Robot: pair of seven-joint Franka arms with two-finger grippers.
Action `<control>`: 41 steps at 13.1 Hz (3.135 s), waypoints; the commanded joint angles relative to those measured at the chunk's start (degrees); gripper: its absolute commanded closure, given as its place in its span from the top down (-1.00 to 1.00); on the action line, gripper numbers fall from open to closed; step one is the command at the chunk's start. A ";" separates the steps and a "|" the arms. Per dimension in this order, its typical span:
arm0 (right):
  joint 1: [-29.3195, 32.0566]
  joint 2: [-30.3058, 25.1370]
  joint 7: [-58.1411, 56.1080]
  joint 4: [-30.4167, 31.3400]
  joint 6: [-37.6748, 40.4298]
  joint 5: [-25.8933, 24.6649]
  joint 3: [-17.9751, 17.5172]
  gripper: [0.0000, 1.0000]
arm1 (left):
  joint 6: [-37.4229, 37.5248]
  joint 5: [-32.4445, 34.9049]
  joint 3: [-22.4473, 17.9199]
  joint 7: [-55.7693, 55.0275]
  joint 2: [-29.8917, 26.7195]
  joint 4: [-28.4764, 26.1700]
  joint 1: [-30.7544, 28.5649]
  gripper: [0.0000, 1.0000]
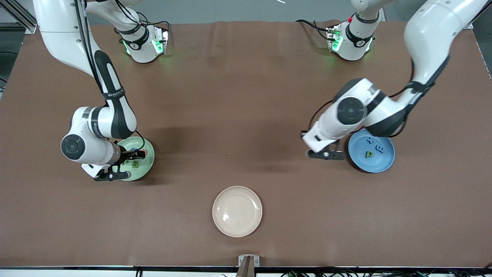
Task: Sort upper and lower case letters into plates
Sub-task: 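Place the B on the green plate while the left gripper carries u to blue plate, then release the green u onto the blue plate and lift the left gripper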
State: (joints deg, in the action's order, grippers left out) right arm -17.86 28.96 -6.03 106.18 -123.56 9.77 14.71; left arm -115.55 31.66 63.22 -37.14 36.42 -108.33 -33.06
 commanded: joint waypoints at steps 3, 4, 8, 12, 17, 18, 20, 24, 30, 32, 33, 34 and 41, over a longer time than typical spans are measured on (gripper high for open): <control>-0.51 -1.36 4.37 -0.80 1.30 -1.77 -0.74 1.00 | -4.14 9.99 5.68 7.85 -2.76 -12.59 -18.59 -0.83; -0.34 -1.44 4.54 -0.80 1.39 -2.82 -0.74 1.00 | -5.11 10.61 5.68 10.04 -2.59 -13.65 -20.53 -0.83; -1.13 -1.62 4.72 -2.29 2.08 -3.09 -0.82 1.00 | -9.07 13.94 4.90 13.75 -0.84 -15.42 -23.98 -0.83; -0.87 -3.55 4.54 -2.56 3.24 -3.18 -0.82 1.00 | -10.30 19.40 2.17 13.76 2.33 -15.42 -23.89 -0.83; -1.21 -3.99 4.71 -2.65 4.46 -3.09 -0.91 1.00 | -11.63 22.92 -0.55 13.76 4.88 -15.33 -23.01 -0.82; -0.95 -4.17 4.54 -2.99 5.25 -3.09 -0.91 1.00 | -11.71 23.36 -1.78 13.67 5.32 -15.25 -21.97 -0.82; -0.86 -4.17 4.71 -5.18 8.05 -3.09 -0.65 1.00 | -13.81 23.62 -3.97 13.32 5.41 -15.16 -20.12 -0.82; 3.08 -3.91 4.80 -23.43 30.42 -4.14 -0.65 1.00 | -15.23 23.71 -5.57 13.23 5.33 -15.42 -18.88 -0.81; 7.40 -4.00 4.36 -32.86 39.01 -6.78 -0.74 1.00 | -15.23 23.71 -5.57 13.49 4.98 -15.69 -19.23 -0.38; 7.31 -3.73 4.63 -35.60 39.44 -7.31 -0.82 1.00 | -15.14 23.62 -5.48 12.44 4.54 -15.60 -19.32 0.47; 7.22 -3.99 4.28 -35.69 39.44 -6.96 -0.82 1.00 | -15.14 23.62 -5.39 11.74 3.84 -15.60 -19.41 0.92; 7.31 -3.91 4.28 -35.78 39.01 -6.96 -0.91 1.00 | -14.79 23.45 -5.04 11.30 2.79 -15.60 -19.58 0.99; 6.87 -6.00 4.19 -34.73 39.71 -6.70 -1.09 1.00 | 3.57 10.28 6.47 12.44 1.11 -4.45 -23.19 0.99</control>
State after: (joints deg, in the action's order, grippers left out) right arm -11.45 24.53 -2.21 71.38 -84.85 3.28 14.09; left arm -115.81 44.92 68.24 -25.09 38.34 -115.76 -56.33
